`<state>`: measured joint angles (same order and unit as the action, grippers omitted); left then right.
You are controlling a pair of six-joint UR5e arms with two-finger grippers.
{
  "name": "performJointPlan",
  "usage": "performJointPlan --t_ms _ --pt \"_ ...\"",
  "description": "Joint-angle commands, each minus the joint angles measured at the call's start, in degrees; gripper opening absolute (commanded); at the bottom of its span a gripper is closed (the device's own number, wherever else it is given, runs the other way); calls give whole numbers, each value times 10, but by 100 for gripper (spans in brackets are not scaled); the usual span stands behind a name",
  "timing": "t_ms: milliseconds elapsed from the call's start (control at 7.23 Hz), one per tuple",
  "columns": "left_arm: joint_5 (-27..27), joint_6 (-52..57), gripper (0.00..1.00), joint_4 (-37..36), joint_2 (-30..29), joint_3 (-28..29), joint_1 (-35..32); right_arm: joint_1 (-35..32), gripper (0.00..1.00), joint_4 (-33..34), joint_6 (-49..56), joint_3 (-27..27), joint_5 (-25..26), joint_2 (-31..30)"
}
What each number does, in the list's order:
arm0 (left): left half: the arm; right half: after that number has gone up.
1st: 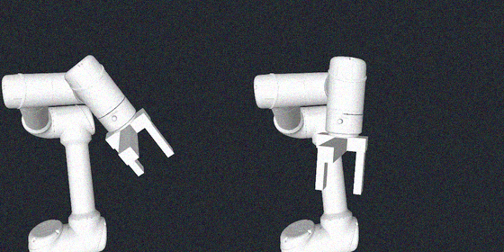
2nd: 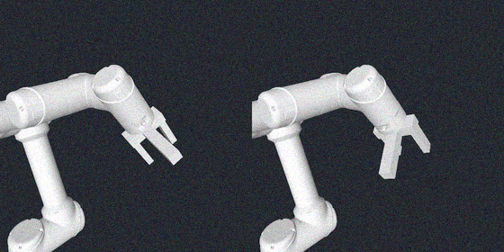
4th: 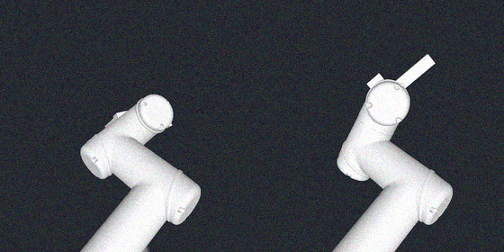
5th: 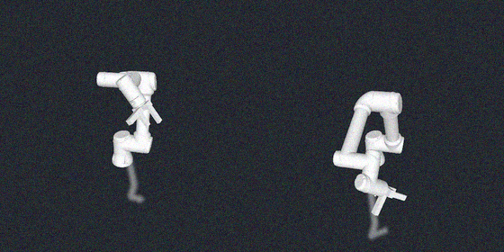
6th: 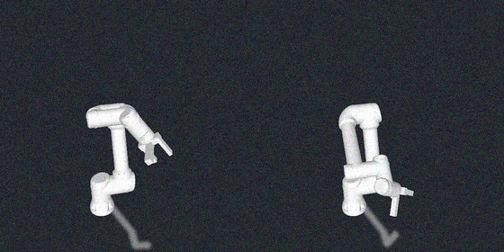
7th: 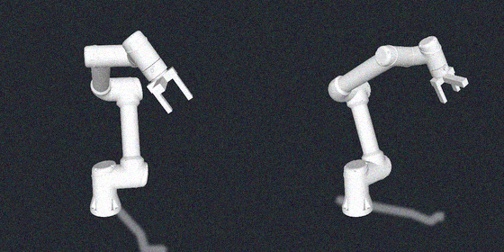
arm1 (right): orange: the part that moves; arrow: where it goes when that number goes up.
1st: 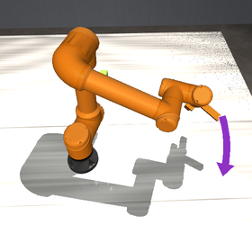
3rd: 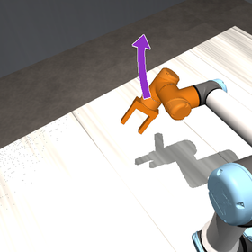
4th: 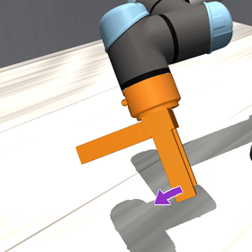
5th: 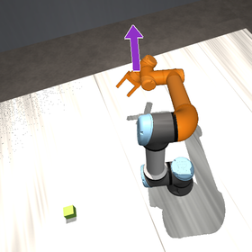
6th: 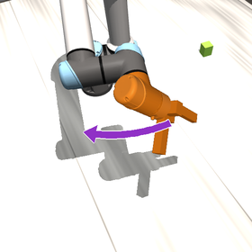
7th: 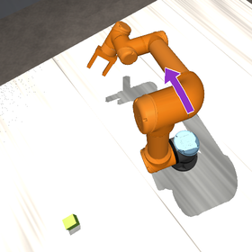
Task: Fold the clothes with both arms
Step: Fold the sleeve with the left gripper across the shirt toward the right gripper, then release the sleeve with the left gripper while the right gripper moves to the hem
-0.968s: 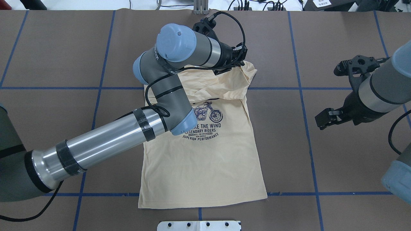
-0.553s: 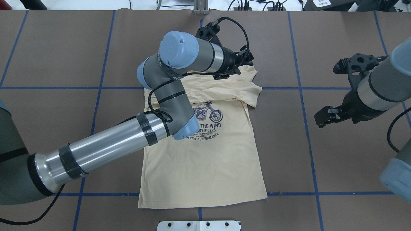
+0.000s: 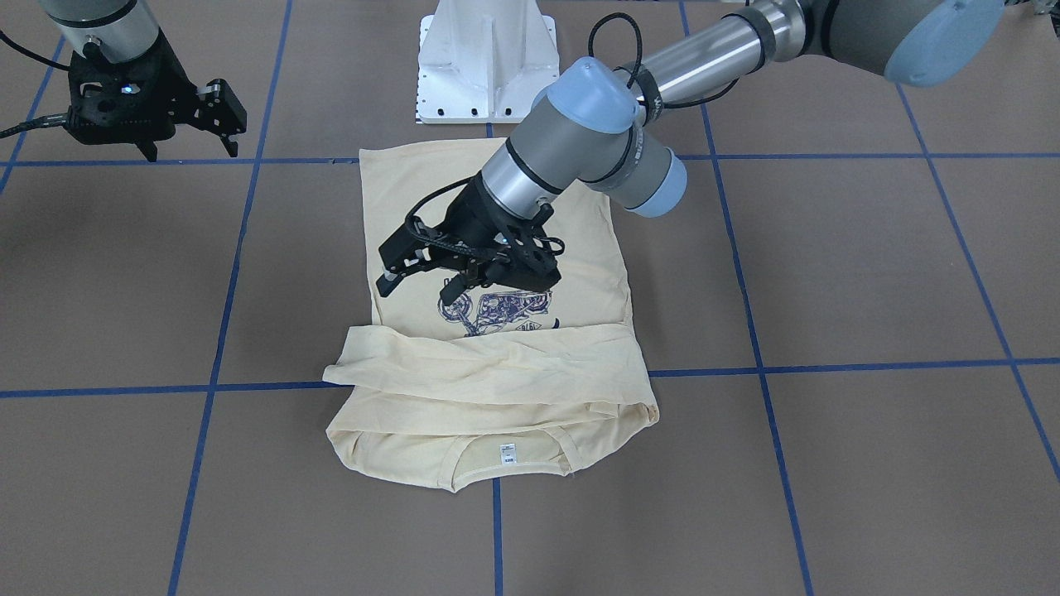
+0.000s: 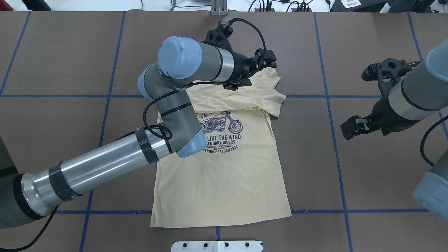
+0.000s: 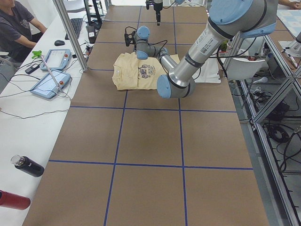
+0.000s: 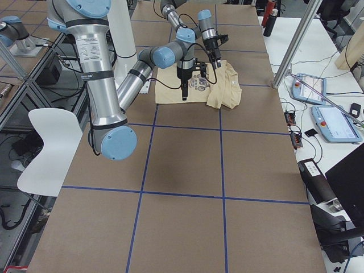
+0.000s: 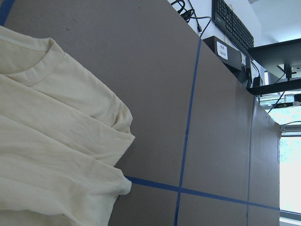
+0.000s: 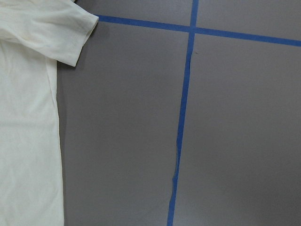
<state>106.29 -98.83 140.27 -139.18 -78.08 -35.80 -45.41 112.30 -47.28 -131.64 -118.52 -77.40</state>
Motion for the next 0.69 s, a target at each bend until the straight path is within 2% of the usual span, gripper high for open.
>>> performJointPlan --t_ms 0,277,415,553 --pt "20 18 100 -116 89 -139 -12 20 100 -35 -57 19 -11 36" --pt "21 76 100 -227 181 -274 -14 84 100 -212 -178 63 -11 25" --pt "19 79 100 -238 209 -312 -13 126 100 -247 -208 67 0 10" --pt "16 78 100 -238 219 -326 -12 164 100 -248 -219 69 36 6"
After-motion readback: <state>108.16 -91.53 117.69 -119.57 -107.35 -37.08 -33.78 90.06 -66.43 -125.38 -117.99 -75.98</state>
